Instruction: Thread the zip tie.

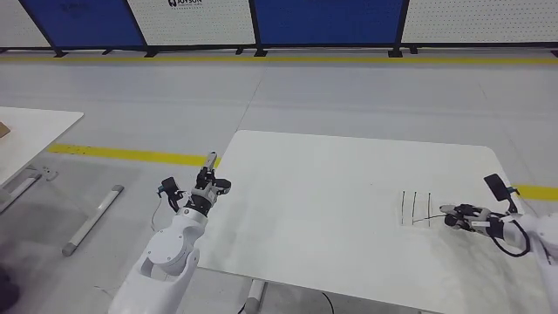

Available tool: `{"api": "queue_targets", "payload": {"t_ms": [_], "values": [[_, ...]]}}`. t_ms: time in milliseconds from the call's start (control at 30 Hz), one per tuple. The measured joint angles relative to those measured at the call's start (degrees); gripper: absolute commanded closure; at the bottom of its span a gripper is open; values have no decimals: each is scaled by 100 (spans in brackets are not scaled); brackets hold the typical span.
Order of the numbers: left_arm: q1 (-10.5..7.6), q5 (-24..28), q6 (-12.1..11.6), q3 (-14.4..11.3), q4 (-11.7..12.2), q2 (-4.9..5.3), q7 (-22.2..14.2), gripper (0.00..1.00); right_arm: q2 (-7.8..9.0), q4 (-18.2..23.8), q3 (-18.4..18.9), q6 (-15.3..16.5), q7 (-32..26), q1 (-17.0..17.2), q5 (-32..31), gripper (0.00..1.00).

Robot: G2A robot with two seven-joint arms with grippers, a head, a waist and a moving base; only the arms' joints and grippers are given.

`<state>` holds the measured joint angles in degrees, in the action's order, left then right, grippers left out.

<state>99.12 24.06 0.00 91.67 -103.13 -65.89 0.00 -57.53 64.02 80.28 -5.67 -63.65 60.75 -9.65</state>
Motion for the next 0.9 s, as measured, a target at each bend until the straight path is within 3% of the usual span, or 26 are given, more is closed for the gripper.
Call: {"api": "queue_targets", "payload": {"t_ms": [433,767,900], "values": [[0,0,0,0,0,0,0,0,79,145,195,197,-1,146,286,100],[0,0,0,0,0,0,0,0,208,1237,1144,481,213,1078,1403,100],[0,0,0,0,0,0,0,0,215,1372,1201,419,180,1158,1531,100]]}}
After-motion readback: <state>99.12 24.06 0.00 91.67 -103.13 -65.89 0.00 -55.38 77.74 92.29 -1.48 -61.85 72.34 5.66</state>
